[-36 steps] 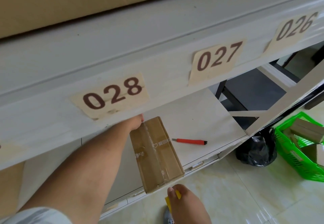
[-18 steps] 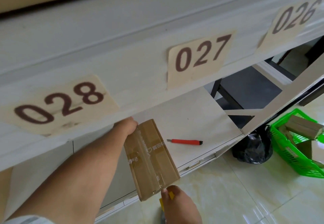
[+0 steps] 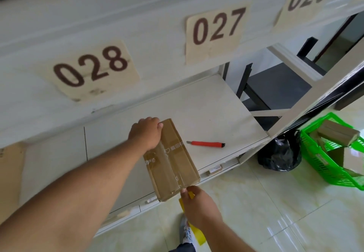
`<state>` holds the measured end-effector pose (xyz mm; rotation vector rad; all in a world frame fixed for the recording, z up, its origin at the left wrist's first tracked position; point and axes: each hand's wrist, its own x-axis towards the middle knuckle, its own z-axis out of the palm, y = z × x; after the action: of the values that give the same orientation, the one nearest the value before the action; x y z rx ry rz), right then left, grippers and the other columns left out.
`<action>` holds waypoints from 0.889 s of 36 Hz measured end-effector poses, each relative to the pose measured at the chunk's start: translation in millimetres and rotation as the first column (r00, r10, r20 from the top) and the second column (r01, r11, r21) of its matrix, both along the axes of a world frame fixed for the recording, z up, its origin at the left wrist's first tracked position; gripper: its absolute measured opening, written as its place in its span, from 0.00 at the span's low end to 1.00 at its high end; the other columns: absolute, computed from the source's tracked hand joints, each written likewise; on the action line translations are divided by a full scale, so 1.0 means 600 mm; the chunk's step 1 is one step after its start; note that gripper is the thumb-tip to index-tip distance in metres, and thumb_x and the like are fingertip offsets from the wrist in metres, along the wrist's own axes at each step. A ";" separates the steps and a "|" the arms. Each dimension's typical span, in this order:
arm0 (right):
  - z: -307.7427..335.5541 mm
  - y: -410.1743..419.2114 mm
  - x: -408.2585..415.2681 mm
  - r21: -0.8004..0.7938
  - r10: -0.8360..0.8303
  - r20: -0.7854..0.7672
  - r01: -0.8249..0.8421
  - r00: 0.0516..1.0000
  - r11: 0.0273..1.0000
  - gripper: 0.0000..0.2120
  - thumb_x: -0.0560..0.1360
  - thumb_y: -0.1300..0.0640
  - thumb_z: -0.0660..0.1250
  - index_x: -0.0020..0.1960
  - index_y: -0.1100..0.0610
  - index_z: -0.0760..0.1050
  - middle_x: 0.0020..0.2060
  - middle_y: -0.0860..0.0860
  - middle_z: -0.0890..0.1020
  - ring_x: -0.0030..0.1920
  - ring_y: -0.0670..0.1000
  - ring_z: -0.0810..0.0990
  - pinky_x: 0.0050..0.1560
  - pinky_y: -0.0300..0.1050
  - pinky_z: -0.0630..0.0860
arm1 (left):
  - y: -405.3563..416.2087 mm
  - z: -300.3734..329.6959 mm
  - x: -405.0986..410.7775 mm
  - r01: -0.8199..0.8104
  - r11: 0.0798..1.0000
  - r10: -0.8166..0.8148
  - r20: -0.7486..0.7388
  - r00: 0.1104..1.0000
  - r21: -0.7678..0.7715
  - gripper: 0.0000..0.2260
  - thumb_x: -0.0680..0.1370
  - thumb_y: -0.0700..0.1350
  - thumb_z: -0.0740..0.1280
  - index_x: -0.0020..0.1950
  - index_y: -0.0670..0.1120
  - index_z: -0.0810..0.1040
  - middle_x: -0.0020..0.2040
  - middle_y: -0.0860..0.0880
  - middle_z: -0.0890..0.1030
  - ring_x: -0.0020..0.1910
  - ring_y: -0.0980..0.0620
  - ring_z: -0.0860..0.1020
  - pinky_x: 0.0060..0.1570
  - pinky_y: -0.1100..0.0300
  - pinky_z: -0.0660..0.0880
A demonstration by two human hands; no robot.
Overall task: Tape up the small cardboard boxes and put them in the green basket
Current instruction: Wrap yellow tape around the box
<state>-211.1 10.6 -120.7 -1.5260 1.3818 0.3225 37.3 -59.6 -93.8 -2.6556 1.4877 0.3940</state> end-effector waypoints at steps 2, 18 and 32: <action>0.006 -0.002 -0.004 -0.009 0.012 0.015 -0.012 1.000 1.000 0.21 0.82 0.36 0.51 0.66 0.43 0.74 0.39 0.44 0.80 0.35 0.44 0.80 0.51 0.43 0.78 | 0.043 0.012 -0.036 0.084 0.973 -0.095 -0.040 0.995 -0.216 0.18 0.85 0.51 0.52 0.70 0.49 0.73 0.68 0.48 0.76 0.66 0.47 0.73 0.65 0.51 0.71; -0.031 0.004 -0.025 -0.031 -0.142 0.103 0.146 0.984 0.989 0.43 0.65 0.21 0.52 0.68 0.50 0.72 0.49 0.50 0.86 0.46 0.53 0.86 0.51 0.51 0.83 | 0.209 -0.045 -0.141 0.437 0.888 -0.447 0.042 0.894 0.143 0.36 0.82 0.68 0.41 0.80 0.47 0.33 0.79 0.48 0.30 0.78 0.50 0.30 0.76 0.51 0.34; -0.063 -0.033 -0.036 -0.026 -0.022 0.117 0.025 0.993 0.999 0.29 0.73 0.28 0.58 0.46 0.55 0.75 0.34 0.52 0.85 0.34 0.53 0.86 0.46 0.54 0.84 | 0.176 -0.032 -0.131 0.380 0.901 -0.385 -0.014 0.923 0.210 0.35 0.79 0.69 0.38 0.78 0.52 0.27 0.77 0.53 0.25 0.75 0.55 0.25 0.78 0.51 0.34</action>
<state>-233.0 -9.2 -158.6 -1.5252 1.3156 0.1969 -41.2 45.9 -113.0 -2.1335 1.7959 0.4478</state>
